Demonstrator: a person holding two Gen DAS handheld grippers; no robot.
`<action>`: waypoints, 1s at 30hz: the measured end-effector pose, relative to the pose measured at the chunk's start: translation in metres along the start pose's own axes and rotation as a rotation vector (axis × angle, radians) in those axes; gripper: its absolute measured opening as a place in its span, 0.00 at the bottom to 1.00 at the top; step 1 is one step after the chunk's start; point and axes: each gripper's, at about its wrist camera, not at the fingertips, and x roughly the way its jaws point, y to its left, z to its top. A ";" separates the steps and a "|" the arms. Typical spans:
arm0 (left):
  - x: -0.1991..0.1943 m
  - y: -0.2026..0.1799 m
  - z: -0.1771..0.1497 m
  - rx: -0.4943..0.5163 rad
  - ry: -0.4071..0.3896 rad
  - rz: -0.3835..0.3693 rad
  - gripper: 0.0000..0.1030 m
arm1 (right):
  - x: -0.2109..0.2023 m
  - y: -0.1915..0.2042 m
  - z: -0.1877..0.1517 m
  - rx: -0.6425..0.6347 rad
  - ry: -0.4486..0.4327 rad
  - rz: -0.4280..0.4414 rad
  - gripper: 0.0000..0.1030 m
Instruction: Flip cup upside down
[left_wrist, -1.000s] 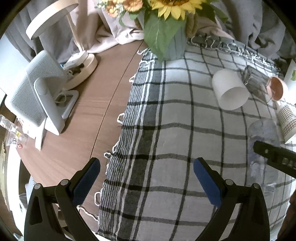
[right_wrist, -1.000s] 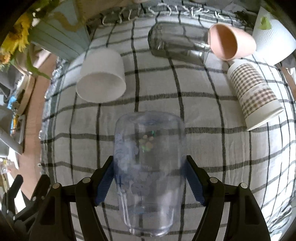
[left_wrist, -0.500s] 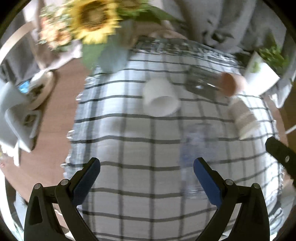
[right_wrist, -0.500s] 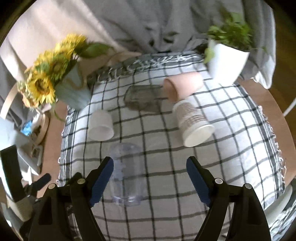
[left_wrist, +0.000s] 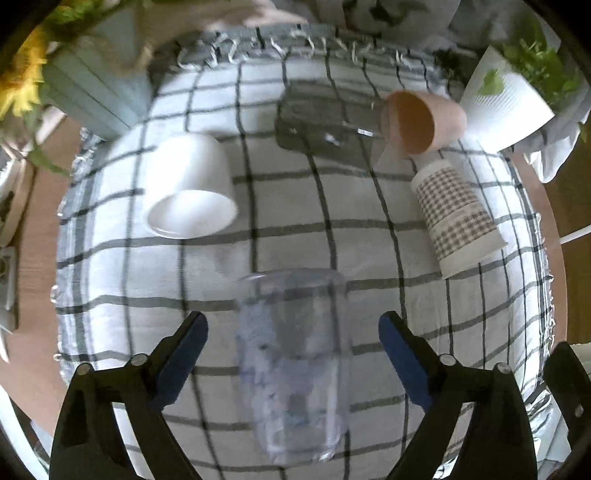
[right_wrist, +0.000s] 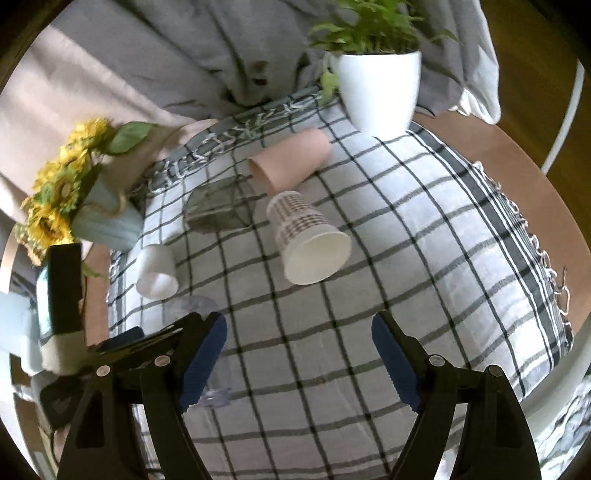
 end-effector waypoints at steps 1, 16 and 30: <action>0.006 -0.001 0.001 -0.004 0.014 0.009 0.89 | 0.001 -0.003 0.000 0.007 0.000 -0.001 0.79; 0.007 -0.004 0.005 -0.042 -0.020 0.010 0.69 | 0.012 -0.021 0.003 0.063 0.021 0.005 0.79; -0.036 -0.011 -0.019 0.014 -0.190 -0.036 0.69 | -0.008 -0.021 0.004 0.024 -0.035 0.016 0.79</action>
